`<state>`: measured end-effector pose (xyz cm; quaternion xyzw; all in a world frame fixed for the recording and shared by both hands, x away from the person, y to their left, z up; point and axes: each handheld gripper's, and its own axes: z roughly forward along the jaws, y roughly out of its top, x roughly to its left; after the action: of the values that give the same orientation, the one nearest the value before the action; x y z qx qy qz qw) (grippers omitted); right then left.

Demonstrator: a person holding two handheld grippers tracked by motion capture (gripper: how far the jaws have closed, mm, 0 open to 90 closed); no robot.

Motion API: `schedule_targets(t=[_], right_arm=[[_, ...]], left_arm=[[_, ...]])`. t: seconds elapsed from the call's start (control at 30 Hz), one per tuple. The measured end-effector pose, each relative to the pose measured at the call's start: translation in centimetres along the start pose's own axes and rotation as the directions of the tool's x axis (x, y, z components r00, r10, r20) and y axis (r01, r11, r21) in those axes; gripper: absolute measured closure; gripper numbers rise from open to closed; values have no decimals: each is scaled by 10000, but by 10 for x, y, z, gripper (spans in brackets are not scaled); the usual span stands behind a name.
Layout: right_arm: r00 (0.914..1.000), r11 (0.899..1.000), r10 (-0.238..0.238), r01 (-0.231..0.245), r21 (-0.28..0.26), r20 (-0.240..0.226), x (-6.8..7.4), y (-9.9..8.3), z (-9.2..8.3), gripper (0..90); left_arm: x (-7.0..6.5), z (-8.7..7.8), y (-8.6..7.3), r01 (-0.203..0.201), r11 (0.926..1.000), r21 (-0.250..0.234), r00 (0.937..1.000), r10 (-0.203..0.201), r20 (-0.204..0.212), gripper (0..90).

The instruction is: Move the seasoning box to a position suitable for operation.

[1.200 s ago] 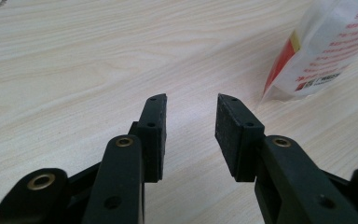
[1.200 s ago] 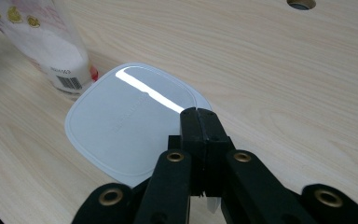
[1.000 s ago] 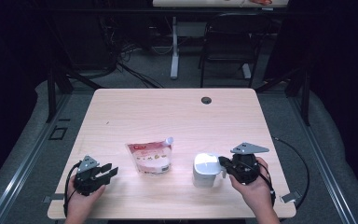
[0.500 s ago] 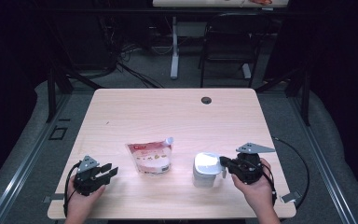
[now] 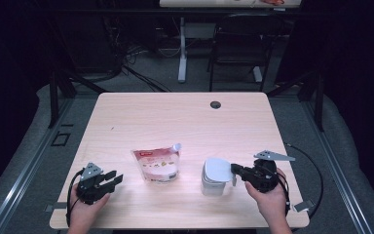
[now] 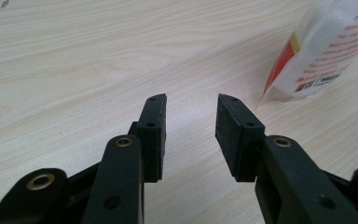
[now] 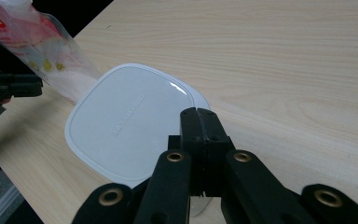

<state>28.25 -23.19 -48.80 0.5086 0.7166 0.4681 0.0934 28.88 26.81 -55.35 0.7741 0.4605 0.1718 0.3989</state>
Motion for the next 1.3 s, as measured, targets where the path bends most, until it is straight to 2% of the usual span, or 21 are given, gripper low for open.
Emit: schedule_targets(t=[0.2,0.5,0.97,1.13,1.3], right_arm=[[9988,9989,434,-438,-168,-205,-3,-2,0,900],[9957,9958,842,-855,-316,-395,-6,-5,0,900],[9895,9906,1287,-1313,-376,-663,-13,-8,0,900],[9897,9902,1345,-1361,-311,-483,-15,-10,0,900],[9867,9879,1512,-1530,-255,-598,-18,-11,0,900]], left_arm=[[0,0,0,-28,10000,-2,10000,28,3,637],[0,0,0,-4,10000,-23,10000,4,-10,636],[0,0,0,28,10000,-26,10000,-28,16,636],[0,0,0,22,10000,-35,10000,-22,17,636],[0,0,0,18,10000,-30,10000,-18,19,636]])
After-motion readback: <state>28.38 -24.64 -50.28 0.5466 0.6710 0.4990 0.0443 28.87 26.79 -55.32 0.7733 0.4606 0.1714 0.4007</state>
